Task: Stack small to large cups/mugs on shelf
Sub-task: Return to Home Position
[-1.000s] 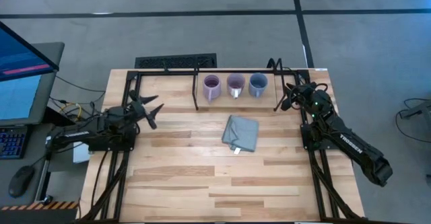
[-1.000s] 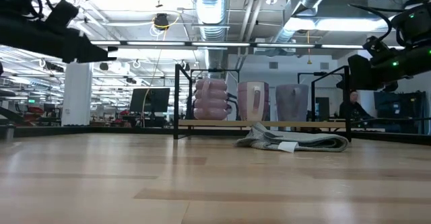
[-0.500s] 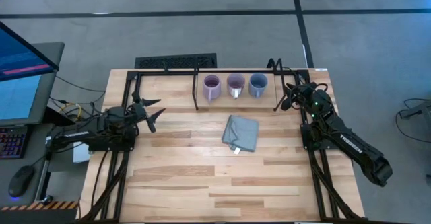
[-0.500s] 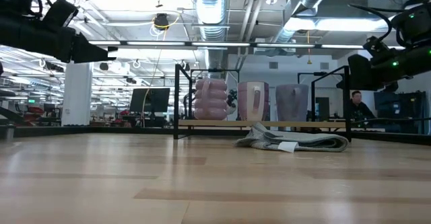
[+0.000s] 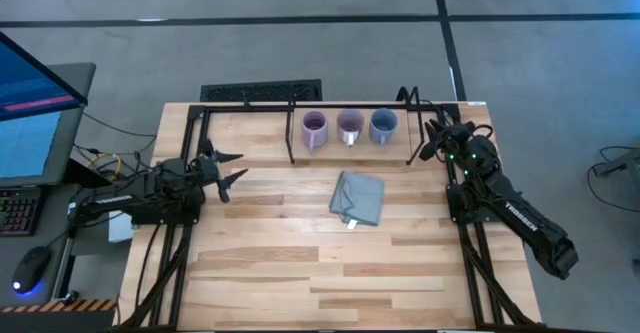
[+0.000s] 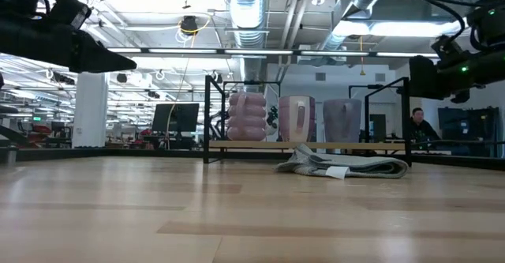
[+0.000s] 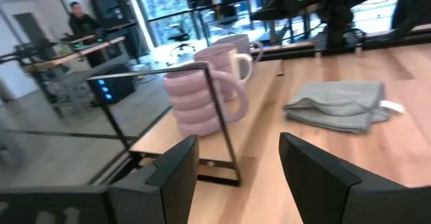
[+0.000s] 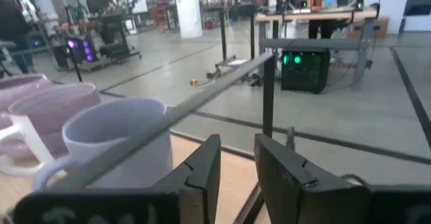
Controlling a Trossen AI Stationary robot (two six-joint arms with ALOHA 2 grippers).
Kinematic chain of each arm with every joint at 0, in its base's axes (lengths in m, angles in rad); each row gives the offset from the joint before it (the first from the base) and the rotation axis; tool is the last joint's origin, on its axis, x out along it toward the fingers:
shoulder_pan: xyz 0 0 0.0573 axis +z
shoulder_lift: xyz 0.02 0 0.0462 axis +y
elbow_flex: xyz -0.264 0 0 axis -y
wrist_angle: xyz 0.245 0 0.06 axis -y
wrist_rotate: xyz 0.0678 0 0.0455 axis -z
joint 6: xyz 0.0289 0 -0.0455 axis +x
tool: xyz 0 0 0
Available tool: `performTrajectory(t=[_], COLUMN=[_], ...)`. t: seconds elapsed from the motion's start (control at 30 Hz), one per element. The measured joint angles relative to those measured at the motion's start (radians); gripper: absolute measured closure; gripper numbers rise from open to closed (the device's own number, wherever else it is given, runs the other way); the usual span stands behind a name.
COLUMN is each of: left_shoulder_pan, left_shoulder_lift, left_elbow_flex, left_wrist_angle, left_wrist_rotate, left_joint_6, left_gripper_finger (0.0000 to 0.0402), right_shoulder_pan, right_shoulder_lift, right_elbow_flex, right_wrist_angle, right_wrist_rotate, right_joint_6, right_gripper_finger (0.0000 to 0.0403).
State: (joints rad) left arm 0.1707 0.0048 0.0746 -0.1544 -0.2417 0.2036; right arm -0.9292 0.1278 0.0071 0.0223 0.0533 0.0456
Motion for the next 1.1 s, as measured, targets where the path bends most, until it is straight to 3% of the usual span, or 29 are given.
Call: performTrajectory(t=[0.17,0.5,0.8,1.1], left_shoulder_pan=[0.0,0.0,0.0,0.0], left_shoulder_lift=[0.0,0.0,0.0,0.0], left_elbow_flex=[0.0,-0.001,-0.002,-0.002], left_wrist_angle=[-0.003,-0.004,-0.004,-0.005], left_wrist_rotate=[0.054,0.056,0.055,0.054], left_joint_6=[-0.011,-0.007,-0.082,-0.064], left_gripper_finger=[0.0203,0.0203,0.0203,0.0203], right_shoulder_pan=[0.02,0.055,0.083,0.092], right_shoulder_lift=[-0.054,-0.124,-0.126,-0.126], right_elbow_flex=[0.0,0.0,-0.001,-0.001], right_wrist_angle=[-0.002,-0.002,0.0,0.0], right_wrist_rotate=[-0.002,-0.003,0.0,0.0], right_joint_6=[0.001,0.026,0.026,0.026], right_gripper_finger=[0.0289,0.0289,0.0289,0.0289])
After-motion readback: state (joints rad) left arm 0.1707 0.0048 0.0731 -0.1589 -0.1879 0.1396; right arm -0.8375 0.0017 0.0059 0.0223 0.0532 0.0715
